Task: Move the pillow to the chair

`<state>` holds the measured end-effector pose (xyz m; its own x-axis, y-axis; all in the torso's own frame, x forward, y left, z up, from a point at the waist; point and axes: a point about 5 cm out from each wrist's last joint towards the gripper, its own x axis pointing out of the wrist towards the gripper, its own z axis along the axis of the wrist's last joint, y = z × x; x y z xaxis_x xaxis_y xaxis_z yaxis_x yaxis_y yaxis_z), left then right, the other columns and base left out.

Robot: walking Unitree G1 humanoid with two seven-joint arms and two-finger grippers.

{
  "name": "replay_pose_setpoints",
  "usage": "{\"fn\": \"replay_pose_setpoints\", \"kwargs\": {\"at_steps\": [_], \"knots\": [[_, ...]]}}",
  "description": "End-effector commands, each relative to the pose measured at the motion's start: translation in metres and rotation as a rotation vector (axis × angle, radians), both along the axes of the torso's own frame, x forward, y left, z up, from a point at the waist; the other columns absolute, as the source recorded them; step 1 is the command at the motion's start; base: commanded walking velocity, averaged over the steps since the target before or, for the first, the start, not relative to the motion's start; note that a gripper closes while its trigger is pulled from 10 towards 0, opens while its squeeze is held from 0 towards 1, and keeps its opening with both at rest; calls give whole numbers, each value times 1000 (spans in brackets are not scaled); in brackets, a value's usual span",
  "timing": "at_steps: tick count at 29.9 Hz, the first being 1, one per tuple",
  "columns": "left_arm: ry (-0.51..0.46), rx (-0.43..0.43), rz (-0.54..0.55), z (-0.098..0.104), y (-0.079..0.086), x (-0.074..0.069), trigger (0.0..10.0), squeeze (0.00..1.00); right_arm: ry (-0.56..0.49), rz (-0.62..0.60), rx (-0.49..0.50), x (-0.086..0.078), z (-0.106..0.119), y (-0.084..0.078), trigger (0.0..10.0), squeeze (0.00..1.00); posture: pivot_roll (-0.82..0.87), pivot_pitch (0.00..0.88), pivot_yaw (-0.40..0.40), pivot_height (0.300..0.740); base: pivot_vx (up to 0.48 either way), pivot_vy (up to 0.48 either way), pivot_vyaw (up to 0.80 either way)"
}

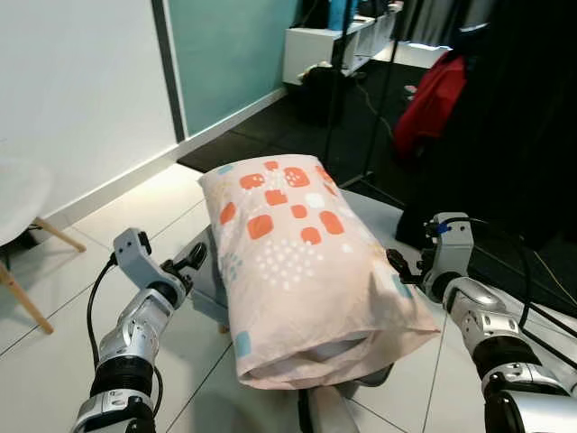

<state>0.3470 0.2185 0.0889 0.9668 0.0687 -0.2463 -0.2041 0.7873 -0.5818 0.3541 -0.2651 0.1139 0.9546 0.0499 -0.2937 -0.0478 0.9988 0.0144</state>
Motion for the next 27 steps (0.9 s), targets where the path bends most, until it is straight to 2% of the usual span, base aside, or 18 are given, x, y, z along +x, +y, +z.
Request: {"fn": "replay_pose_setpoints", "kwargs": {"at_steps": [1, 2, 4, 6, 13, 15, 17, 19, 20, 23, 27], "knots": [[43, -1, 86, -6, 18, -5, 10000, 0, 50, -31, -42, -6, -6, -10, 10000, 0, -317, 83, -59, 470, 0, 0, 0], [44, -21, 95, -6, 20, -6, 10000, 0, 71, -60, -62, -9, -8, -16, 10000, 0, -319, 86, -60, 465, 0, 0, 0], [44, -21, 95, -6, 20, -6, 10000, 0, 71, -60, -62, -9, -8, -16, 10000, 0, -319, 86, -60, 465, 0, 0, 0], [24, -53, 75, -5, 18, -4, 10000, 0, 93, -117, -79, -15, -10, -28, 10000, 0, -330, 97, -60, 455, 0, 0, 0], [17, -61, 57, -5, 12, -1, 10000, 0, 71, -115, -61, -18, -11, -28, 10000, 0, -336, 92, -57, 450, 0, 0, 0], [-1, -72, 40, 0, 7, 4, 10000, 0, 56, -60, -44, -14, -12, -15, 10000, 0, -324, 101, -64, 450, 0, 0, -766], [-1, -72, 40, 0, 7, 4, 10000, 0, 56, -60, -44, -14, -12, -15, 10000, 0, -324, 101, -64, 450, 0, 0, -763], [-16, -79, 25, 5, 5, 8, 10000, 0, 44, -30, -21, -8, -8, -3, 10000, 0, -310, 98, -57, 450, 0, 0, -753], [-16, -79, 25, 5, 5, 8, 10000, 0, 44, -30, -21, -8, -8, -3, 10000, 0, -310, 98, -57, 450, 0, 0, -750], [-8, -67, 26, 6, 6, 9, 10000, 0, 37, -25, -12, -5, -6, 2, 10000, 0, -302, 97, -57, 450, 0, 0, -744], [20, -39, 90, 4, 15, 7, 10000, 0, 4, 12, 35, 1, -3, 17, 10000, 0, -288, 90, -61, 450, 0, 0, -538]]}}
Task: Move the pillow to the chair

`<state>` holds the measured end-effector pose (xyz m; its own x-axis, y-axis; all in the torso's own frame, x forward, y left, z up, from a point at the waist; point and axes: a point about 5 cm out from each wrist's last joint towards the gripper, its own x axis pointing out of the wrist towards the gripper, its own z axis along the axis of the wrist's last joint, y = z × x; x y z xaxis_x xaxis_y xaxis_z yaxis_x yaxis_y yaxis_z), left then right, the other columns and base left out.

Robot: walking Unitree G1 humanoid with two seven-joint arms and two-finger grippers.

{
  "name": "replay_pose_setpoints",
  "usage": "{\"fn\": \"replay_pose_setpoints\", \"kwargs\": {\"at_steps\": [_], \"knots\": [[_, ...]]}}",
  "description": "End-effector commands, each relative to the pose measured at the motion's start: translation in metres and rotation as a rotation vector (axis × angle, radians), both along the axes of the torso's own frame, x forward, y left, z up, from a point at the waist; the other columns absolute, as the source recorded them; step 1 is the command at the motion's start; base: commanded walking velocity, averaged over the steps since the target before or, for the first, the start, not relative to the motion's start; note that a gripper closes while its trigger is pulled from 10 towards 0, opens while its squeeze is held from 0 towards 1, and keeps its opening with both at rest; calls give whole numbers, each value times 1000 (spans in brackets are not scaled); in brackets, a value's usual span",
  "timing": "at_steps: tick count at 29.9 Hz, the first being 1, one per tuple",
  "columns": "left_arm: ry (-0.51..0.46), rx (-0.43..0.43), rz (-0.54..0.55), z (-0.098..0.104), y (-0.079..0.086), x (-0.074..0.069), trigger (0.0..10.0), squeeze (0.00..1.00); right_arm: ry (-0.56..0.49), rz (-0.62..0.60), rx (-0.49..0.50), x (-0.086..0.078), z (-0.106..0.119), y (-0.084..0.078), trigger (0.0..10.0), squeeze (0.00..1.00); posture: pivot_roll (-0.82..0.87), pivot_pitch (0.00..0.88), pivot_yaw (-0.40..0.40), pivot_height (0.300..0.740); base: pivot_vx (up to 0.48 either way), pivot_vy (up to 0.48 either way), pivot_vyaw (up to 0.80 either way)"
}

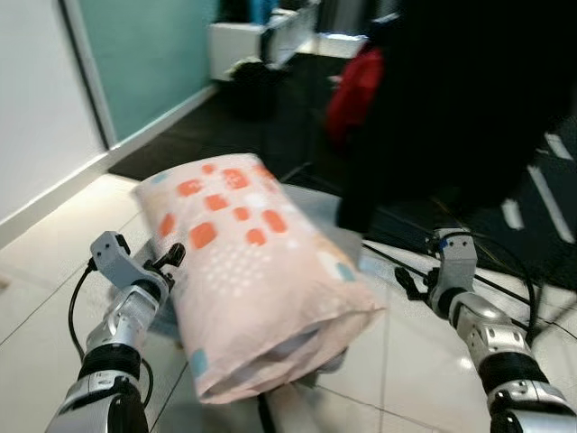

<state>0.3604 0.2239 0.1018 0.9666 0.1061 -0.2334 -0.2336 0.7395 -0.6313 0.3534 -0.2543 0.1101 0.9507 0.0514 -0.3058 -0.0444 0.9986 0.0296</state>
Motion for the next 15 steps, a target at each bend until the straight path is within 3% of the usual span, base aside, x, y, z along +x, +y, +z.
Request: {"fn": "replay_pose_setpoints", "kwargs": {"at_steps": [1, 5, 6, 14, 15], "knots": [[59, 30, 61, -12, 12, -8, 10000, 0, -19, 33, 32, 3, 2, 10, 10000, 0, -293, 76, -60, 450, 0, 0, 0], [127, 75, 106, -24, 17, -15, 10000, 0, -33, 70, 27, 5, 6, 17, 10000, 0, -297, 65, -59, 450, 0, 0, 0], [148, 101, 116, -28, 19, -18, 10000, 1000, -38, 79, 27, 5, 7, 17, 10000, 0, -302, 64, -54, 450, 0, 0, 0], [177, 168, 164, -32, 27, -24, 10000, 1000, -49, 108, 32, 7, 12, 21, 10000, 0, -303, 79, -53, 450, 0, 0, 0], [224, 144, 132, -42, 22, -27, 10000, 1000, -46, 125, 29, 7, 12, 25, 10000, 0, -307, 98, -56, 450, 0, 0, 0]]}}
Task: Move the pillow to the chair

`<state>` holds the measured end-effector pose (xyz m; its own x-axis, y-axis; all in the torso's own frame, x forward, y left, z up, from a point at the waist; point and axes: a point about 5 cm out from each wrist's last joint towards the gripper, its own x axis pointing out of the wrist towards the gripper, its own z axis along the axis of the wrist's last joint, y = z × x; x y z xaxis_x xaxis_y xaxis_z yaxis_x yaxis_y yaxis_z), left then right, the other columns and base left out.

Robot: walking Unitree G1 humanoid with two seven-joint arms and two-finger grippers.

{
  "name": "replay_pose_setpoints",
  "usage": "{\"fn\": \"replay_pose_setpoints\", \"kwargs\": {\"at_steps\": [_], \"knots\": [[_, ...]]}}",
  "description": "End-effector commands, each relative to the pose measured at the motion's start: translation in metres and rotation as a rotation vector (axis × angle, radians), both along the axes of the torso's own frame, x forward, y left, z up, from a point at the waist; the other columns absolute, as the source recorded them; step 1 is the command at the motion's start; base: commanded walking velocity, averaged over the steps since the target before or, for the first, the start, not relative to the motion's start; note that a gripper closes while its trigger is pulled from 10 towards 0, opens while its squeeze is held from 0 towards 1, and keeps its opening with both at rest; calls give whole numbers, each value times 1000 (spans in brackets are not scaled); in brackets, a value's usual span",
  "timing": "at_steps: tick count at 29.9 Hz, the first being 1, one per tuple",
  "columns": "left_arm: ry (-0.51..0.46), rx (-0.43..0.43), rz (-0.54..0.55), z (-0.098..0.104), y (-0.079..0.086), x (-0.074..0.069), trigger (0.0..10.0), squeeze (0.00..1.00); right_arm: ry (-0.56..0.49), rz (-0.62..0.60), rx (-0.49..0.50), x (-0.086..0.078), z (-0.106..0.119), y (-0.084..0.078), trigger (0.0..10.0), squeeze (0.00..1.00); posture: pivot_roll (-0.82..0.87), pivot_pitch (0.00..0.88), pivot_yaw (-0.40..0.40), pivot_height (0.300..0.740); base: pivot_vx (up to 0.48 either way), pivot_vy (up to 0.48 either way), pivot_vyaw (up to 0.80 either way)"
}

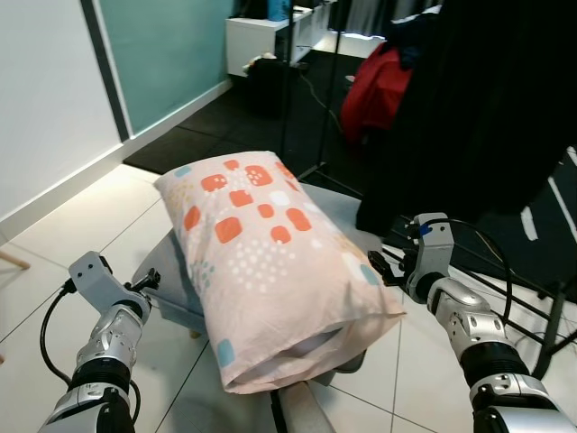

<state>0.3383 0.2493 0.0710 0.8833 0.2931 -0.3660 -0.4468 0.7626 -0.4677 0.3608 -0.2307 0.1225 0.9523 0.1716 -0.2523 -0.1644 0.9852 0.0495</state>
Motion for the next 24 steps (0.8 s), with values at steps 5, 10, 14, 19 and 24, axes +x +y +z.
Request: {"fn": "replay_pose_setpoints", "kwargs": {"at_steps": [5, 10, 14, 19, 24], "knots": [[92, -104, -59, -26, -19, -10, 10000, 1000, 13, 58, -15, 0, 1, 10, 10000, 0, -308, 111, -62, 450, 0, 0, 0], [5, -116, -30, -14, -14, -6, 10000, 0, 121, 73, 223, 3, -8, 21, 10000, 0, -277, 122, -60, 450, 0, 0, 0], [-77, -90, -15, 5, 1, -4, 10000, 0, 195, -58, 500, -1, -27, 15, 10000, 0, -210, 154, -45, 450, 0, 0, 0], [-122, -46, -24, 20, 11, -8, 10000, 0, 120, -109, 758, -4, -28, 8, 10000, 0, -152, 181, -30, 450, 0, 0, 0], [-165, -7, -23, 37, 22, -20, 10000, 0, 106, -188, 754, -10, -38, -1, 10000, 0, -106, 207, -10, 450, 0, 0, 0]]}}
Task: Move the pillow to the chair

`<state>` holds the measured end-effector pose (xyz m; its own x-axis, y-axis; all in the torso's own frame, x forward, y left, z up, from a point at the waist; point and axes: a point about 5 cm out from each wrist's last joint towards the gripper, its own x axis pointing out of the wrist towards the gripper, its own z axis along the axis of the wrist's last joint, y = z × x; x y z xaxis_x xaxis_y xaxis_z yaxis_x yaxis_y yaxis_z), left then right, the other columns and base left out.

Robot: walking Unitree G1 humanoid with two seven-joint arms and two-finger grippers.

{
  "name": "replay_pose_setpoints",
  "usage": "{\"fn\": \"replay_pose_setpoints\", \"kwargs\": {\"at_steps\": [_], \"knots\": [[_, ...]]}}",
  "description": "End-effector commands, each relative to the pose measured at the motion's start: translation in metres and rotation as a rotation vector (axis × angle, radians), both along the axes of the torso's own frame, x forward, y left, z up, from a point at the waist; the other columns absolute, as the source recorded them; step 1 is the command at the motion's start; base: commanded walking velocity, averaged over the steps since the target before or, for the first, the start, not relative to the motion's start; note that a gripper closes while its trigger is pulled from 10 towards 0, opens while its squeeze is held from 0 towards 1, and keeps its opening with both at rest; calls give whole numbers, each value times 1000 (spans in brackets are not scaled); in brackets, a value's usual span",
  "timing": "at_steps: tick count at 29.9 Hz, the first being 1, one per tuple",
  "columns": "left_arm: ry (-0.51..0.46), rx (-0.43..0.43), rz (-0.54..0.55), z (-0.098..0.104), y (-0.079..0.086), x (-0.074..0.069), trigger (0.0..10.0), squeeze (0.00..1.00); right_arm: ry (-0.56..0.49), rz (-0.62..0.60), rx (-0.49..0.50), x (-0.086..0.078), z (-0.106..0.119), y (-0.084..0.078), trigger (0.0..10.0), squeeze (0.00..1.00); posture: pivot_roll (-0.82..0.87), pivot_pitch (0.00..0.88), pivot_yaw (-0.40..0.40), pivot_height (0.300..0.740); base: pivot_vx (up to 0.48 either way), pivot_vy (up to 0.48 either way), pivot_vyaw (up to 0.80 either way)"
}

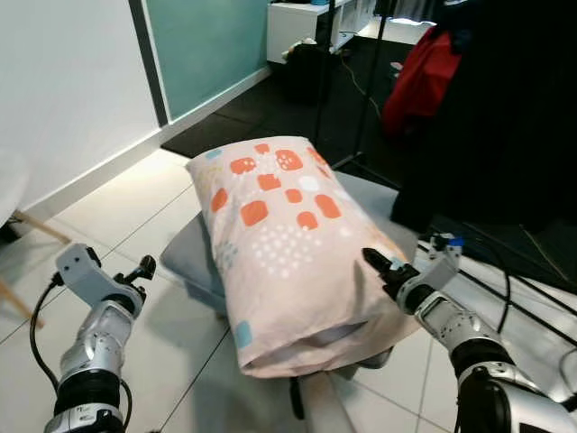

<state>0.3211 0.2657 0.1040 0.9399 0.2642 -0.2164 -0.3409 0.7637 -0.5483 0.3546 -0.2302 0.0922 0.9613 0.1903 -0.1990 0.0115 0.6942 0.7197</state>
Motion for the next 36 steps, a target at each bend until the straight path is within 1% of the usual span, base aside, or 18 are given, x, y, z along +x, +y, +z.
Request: {"fn": "replay_pose_setpoints", "kwargs": {"at_steps": [1, 2, 4, 10, 12, 15, 16, 18, 21, 23, 24, 25, 30, 31, 33, 34, 35, 36], "knots": [[-5, 21, 5, 9, 8, -7, 10000, 0, 32, -59, -9, -6, -10, -7, 10000, 749, -95, 217, 3, 450, 0, 0, 0], [-12, 29, 5, 12, 10, -12, 10000, 0, 33, -96, -19, -7, -10, -13, 10000, 1000, -87, 223, 12, 450, 0, 0, 0], [-15, 35, 5, 14, 11, -16, 10000, 0, 34, -120, -27, -8, -10, -16, 10000, 1000, -83, 224, 15, 450, 0, 0, 0], [-28, 72, -21, 33, 14, -32, 10000, 0, -49, -198, -13, -10, 3, -42, 10000, 1000, -21, 264, 53, 450, 0, 0, 0], [-28, 72, -21, 33, 14, -32, 10000, 0, -49, -198, -13, -10, 3, -42, 10000, 1000, -21, 264, 53, 450, 0, 0, 0], [-43, 89, -32, 49, 16, -36, 10000, 0, -122, -229, -18, -6, 22, -58, 10000, 1000, 5, 278, 61, 450, 0, 0, 0], [-43, 89, -32, 49, 16, -36, 10000, 0, -122, -229, -18, -6, 22, -58, 10000, 1000, 5, 278, 61, 450, 0, 0, 0], [-55, 91, -37, 59, 16, -40, 10000, 0, -172, -224, -64, -2, 40, -67, 10000, 1000, 14, 292, 63, 450, 0, 0, 0], [-58, 88, -40, 62, 15, -42, 10000, 0, -180, -217, -94, -1, 45, -70, 10000, 1000, 19, 296, 63, 450, 0, 0, 0], [-58, 79, -56, 66, 10, -45, 10000, 0, -172, -224, -162, -2, 50, -79, 10000, 1000, 26, 310, 67, 450, 0, 0, 0], [-58, 79, -56, 66, 10, -45, 10000, 0, -172, -224, -162, -2, 50, -79, 10000, 1000, 26, 310, 67, 450, 0, 0, 0], [-51, 72, -70, 68, 6, -49, 10000, 0, -144, -259, -209, -6, 51, -90, 10000, 0, 30, 324, 71, 450, 0, 0, 0], [-40, 68, -76, 67, 5, -52, 10000, 0, -95, -284, -242, -11, 45, -96, 10000, 0, 37, 332, 72, 450, 0, 0, 0], [-36, 66, -78, 68, 5, -53, 10000, 0, -64, -290, -248, -14, 39, -97, 10000, 0, 41, 335, 72, 450, 0, 0, 0], [-27, 65, -85, 69, 4, -54, 10000, 0, 15, -271, -233, -19, 21, -91, 10000, 0, 47, 343, 74, 450, 0, 0, 0], [-27, 65, -85, 69, 4, -54, 10000, 0, 15, -271, -233, -19, 21, -91, 10000, 0, 47, 343, 74, 450, 0, 0, 0], [-25, 65, -86, 70, 4, -55, 10000, 0, 48, -247, -226, -21, 13, -86, 10000, 0, 46, 346, 75, 450, 0, 0, 0], [-21, 64, -86, 71, 5, -56, 10000, 0, 71, -179, -215, -20, 5, -74, 10000, 0, 49, 346, 73, 450, 0, 0, 0]]}}
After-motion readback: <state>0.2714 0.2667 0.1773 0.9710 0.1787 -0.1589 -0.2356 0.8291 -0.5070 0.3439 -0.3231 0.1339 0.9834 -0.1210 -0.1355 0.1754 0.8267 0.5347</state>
